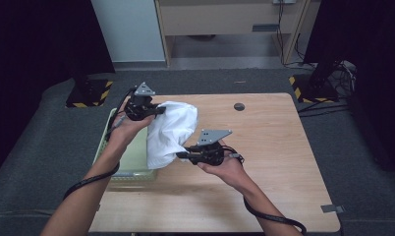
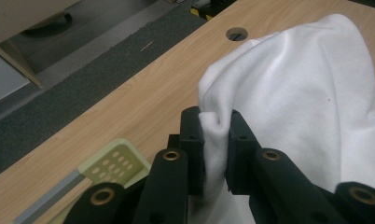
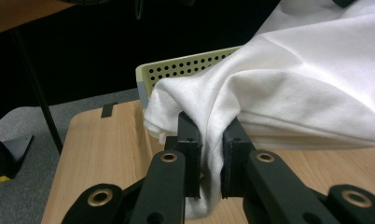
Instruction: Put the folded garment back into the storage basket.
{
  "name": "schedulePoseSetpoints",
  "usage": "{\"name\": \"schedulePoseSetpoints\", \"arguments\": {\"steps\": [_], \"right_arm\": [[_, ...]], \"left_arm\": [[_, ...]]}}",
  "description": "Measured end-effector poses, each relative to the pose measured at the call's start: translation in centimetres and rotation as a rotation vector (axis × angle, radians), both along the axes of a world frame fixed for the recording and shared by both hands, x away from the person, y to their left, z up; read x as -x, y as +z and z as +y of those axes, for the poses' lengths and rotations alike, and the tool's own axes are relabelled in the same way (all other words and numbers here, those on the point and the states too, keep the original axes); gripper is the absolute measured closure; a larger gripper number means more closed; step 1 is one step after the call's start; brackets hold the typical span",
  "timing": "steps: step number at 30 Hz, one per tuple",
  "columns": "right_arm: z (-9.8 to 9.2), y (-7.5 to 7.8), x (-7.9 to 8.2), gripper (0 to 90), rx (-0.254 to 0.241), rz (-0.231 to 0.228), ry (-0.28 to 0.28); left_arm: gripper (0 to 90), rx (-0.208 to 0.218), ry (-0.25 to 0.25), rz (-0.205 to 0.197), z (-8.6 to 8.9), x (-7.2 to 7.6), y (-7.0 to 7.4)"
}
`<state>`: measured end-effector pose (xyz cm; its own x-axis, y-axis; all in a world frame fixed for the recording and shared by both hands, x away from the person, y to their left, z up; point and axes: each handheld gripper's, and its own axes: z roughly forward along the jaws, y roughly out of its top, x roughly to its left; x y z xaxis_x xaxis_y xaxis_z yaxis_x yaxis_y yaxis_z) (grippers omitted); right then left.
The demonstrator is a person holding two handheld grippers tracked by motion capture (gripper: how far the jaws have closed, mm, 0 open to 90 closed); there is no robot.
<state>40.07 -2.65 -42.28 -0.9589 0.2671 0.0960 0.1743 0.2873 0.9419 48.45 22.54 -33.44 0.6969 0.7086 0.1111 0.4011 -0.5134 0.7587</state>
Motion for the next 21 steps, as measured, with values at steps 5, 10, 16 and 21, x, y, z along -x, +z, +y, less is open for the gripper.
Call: {"name": "schedulePoseSetpoints", "arguments": {"steps": [5, 10, 16, 21], "right_arm": [[0.7, 0.0, -0.3, 81.4, -0.004, 0.003, 0.006], [1.4, 0.1, -0.4, 81.4, -0.006, 0.001, 0.016], [2.2, 0.2, -0.4, 81.4, -0.003, 0.003, 0.026], [2.7, 0.0, -0.6, 81.4, 0.007, 0.005, 0.030]], "left_arm": [[80.7, 0.003, 0.012, -0.002, 1.0, -0.1, 0.4], [80.7, 0.002, 0.018, -0.005, 1.8, -0.1, 0.6], [80.7, -0.002, 0.027, -0.011, 2.6, -0.1, 0.9], [80.7, -0.007, 0.035, -0.008, 3.2, -0.1, 0.6]]}}
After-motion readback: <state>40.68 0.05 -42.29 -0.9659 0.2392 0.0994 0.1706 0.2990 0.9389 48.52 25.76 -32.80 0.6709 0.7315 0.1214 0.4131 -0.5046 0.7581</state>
